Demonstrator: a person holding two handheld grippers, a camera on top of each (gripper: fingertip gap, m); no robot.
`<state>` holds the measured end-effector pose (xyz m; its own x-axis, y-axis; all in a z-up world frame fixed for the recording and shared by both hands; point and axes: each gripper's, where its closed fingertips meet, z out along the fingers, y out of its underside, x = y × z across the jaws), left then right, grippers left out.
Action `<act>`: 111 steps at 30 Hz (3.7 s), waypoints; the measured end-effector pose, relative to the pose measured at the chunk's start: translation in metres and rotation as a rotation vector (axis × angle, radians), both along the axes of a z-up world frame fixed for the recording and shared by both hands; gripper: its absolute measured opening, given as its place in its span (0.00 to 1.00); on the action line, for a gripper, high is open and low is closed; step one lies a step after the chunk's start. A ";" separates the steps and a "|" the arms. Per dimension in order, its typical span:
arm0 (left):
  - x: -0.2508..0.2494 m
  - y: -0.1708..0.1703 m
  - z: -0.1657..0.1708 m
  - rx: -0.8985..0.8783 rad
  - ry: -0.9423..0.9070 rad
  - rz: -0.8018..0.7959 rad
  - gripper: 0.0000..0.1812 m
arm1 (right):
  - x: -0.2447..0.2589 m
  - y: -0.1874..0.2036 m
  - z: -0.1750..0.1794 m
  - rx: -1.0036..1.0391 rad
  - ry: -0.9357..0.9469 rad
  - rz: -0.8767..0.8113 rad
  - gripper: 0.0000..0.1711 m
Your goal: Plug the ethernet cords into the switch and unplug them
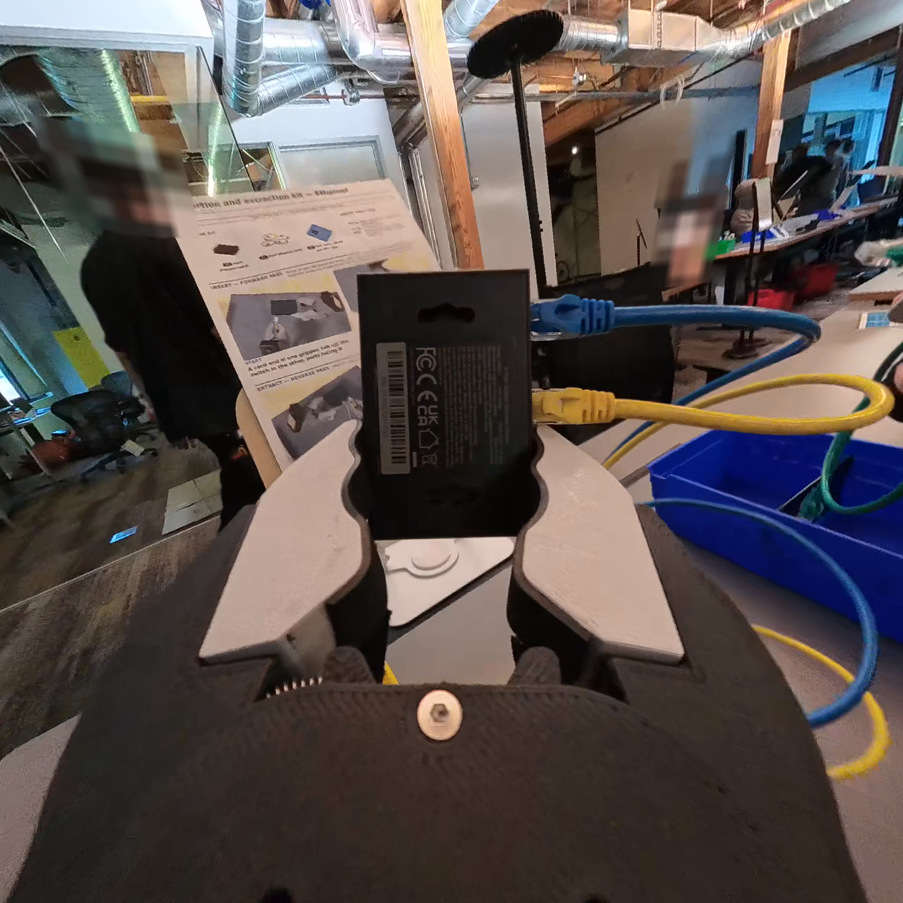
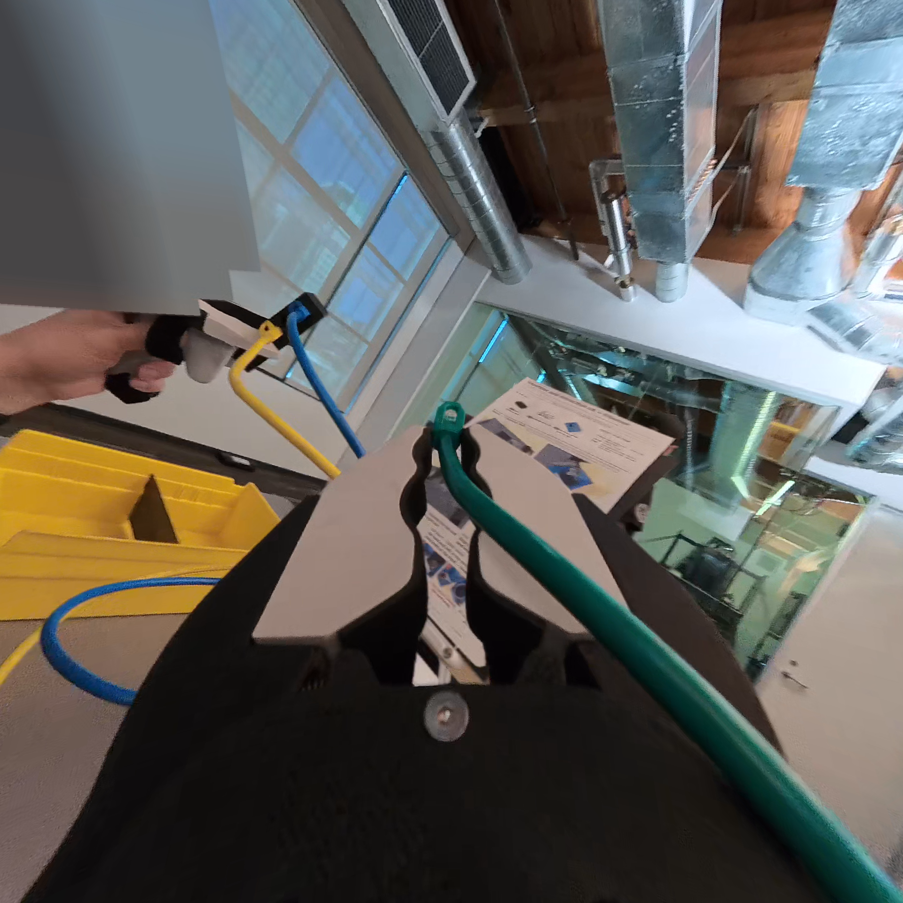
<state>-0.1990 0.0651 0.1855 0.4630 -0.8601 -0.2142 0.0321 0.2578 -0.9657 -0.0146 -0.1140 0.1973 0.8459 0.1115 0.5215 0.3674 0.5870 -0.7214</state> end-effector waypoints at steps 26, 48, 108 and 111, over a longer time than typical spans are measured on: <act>-0.022 -0.034 0.002 -0.104 -0.007 -0.446 0.33 | -0.055 -0.001 -0.010 -0.078 -0.057 0.225 0.07; 0.028 -0.065 -0.035 -0.397 0.162 -0.639 0.33 | -0.146 0.016 -0.048 -0.126 -0.101 0.399 0.07; 0.067 -0.052 -0.115 -0.398 0.586 -0.272 0.33 | -0.108 0.081 -0.094 -0.096 -0.292 -0.122 0.07; 0.067 -0.053 -0.119 -0.416 0.598 -0.279 0.33 | -0.108 0.081 -0.096 -0.079 -0.313 -0.121 0.07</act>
<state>-0.1322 0.0119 0.0670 0.1252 -0.9921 0.0069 -0.5141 -0.0708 -0.8548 -0.1230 -0.0333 0.1010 0.6562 0.0703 0.7513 0.6416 0.4720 -0.6046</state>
